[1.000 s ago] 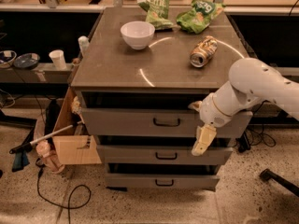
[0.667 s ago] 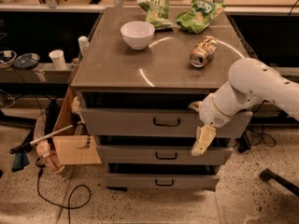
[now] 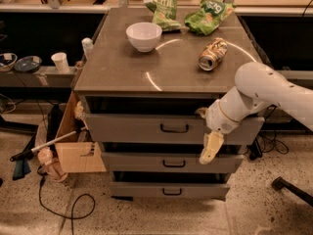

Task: Open top drawer

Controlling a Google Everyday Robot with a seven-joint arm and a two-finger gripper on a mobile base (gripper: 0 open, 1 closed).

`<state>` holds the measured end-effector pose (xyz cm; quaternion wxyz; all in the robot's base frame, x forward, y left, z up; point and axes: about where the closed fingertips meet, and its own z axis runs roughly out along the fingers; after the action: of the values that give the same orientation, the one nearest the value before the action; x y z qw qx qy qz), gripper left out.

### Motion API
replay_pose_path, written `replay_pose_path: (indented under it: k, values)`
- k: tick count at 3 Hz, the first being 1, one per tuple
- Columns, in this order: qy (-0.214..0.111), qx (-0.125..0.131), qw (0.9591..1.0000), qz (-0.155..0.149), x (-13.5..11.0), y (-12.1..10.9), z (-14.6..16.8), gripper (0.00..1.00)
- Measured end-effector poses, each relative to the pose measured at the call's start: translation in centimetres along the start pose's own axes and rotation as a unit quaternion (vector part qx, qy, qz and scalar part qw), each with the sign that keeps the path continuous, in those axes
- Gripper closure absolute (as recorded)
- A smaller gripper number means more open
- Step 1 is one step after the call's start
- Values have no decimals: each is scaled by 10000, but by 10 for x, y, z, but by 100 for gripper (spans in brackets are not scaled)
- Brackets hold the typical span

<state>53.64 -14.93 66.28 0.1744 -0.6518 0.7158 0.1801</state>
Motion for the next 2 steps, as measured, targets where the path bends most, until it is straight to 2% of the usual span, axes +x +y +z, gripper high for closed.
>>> replay_pose_path:
  k: [1,2]
  values:
    - [0,-3,10000,-1,0,0,0,2]
    - [0,-3,10000,-1,0,0,0,25]
